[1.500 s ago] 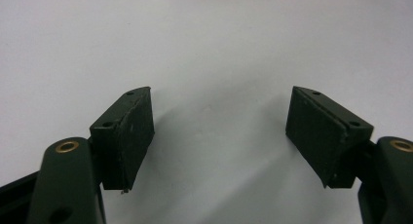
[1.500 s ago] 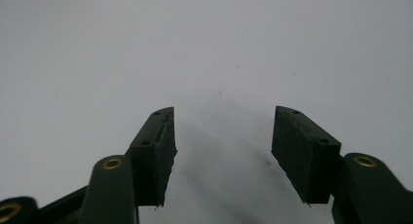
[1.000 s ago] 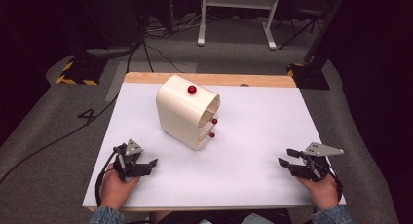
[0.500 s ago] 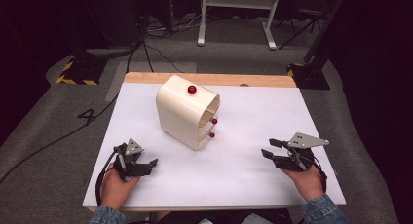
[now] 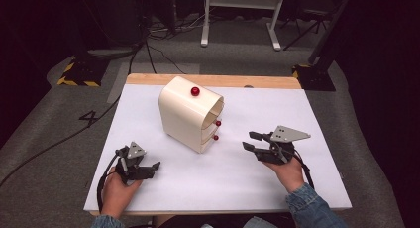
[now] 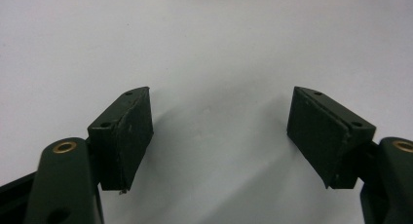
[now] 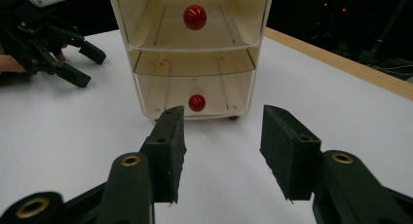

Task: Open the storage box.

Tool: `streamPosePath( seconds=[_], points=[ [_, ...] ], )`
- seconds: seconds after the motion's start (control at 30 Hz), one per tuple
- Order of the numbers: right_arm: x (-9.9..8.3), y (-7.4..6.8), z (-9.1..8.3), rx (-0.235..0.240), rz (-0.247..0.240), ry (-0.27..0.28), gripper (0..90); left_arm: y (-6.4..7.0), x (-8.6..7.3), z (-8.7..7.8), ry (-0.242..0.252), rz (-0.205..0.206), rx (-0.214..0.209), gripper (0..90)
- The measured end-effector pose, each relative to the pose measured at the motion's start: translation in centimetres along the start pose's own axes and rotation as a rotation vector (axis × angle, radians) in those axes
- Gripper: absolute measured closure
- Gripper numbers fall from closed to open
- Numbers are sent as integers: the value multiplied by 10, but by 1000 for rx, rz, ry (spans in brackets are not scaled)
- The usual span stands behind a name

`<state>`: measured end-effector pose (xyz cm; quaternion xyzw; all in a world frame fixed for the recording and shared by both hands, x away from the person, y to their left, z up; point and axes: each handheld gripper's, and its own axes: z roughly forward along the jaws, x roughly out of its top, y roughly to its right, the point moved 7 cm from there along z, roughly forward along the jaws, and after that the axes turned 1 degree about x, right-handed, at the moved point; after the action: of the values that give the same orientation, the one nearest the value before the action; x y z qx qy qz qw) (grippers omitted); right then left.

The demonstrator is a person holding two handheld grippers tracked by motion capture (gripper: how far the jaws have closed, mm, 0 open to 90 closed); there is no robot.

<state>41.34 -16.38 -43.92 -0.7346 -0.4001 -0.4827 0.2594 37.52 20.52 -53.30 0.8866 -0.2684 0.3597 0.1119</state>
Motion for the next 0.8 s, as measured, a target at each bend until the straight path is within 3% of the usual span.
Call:
streamPosePath(
  seconds=[0.1, 0.23, 0.37, 0.8],
  points=[
    [0, -2, 20, 25, 22, 3, 523, 0, 0, 0, 0, 0, 0, 251],
    [0, -4, 37, 41, 0, 18, 523, 0, 0, 0, 0, 0, 0, 251],
    [-2, -5, 52, 64, 12, 28, 531, 0, 0, 0, 1, 0, 0, 251],
    [-14, -7, 84, 90, 36, 14, 597, 0, 0, 0, 1, 0, 0, 251]
  ],
)
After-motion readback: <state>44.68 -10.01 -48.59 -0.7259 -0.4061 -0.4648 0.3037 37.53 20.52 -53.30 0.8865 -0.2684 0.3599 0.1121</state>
